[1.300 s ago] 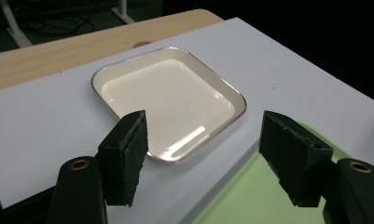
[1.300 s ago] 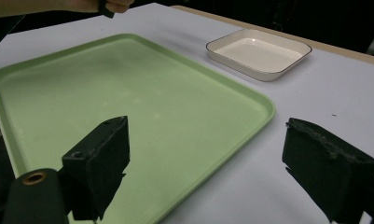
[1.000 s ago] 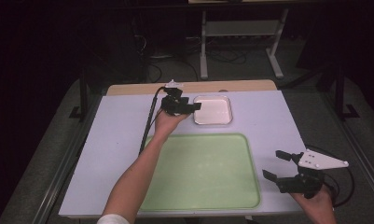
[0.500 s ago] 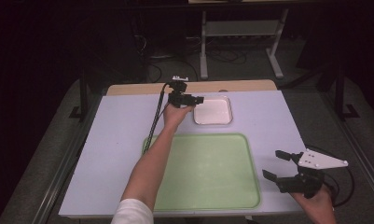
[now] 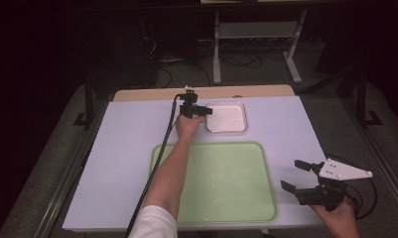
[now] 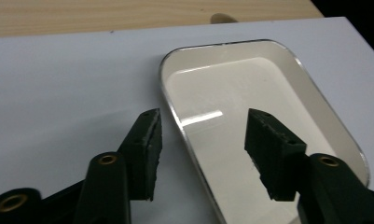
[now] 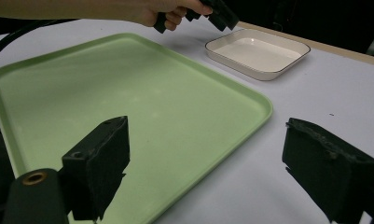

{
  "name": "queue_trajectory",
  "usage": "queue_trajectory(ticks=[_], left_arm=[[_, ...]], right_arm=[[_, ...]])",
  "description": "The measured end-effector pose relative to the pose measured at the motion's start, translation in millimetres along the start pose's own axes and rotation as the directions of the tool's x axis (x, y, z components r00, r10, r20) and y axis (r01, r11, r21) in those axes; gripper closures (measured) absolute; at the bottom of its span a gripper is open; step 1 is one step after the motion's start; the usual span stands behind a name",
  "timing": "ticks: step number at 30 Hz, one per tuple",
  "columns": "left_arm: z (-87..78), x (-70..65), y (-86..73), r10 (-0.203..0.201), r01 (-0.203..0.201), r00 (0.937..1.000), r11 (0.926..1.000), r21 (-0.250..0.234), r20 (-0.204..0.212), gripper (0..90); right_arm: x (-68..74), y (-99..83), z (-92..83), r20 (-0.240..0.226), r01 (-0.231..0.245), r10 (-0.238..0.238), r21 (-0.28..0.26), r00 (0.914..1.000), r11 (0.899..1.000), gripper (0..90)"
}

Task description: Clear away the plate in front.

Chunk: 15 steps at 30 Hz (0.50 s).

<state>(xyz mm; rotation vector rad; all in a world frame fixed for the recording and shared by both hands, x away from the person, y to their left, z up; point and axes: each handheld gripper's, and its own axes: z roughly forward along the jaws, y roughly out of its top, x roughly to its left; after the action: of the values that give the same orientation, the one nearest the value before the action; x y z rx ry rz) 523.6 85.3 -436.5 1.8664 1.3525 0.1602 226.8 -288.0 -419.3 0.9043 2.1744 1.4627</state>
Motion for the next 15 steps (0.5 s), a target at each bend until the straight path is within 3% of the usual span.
queue_trajectory(ticks=[2,9,15], left_arm=[[2.4,1.2,-1.6,-0.018,0.018,0.9998,0.9997,0.018,-0.005,53.5],[7.8,-0.1,-5.6,-0.06,0.062,0.9969,0.9972,0.042,-0.05,61.2],[13.4,-7.1,-9.9,-0.065,0.069,0.9948,0.9961,0.054,-0.079,70.3]], right_arm=[[0.4,0.2,0.6,-0.001,0.002,-0.002,0.0,1.0,1.0,14.1],[1.4,0.6,1.1,-0.005,0.001,-0.001,0.0,1.0,1.0,14.1],[1.1,0.4,1.3,-0.01,0.002,-0.002,0.0,1.0,1.0,14.3]])
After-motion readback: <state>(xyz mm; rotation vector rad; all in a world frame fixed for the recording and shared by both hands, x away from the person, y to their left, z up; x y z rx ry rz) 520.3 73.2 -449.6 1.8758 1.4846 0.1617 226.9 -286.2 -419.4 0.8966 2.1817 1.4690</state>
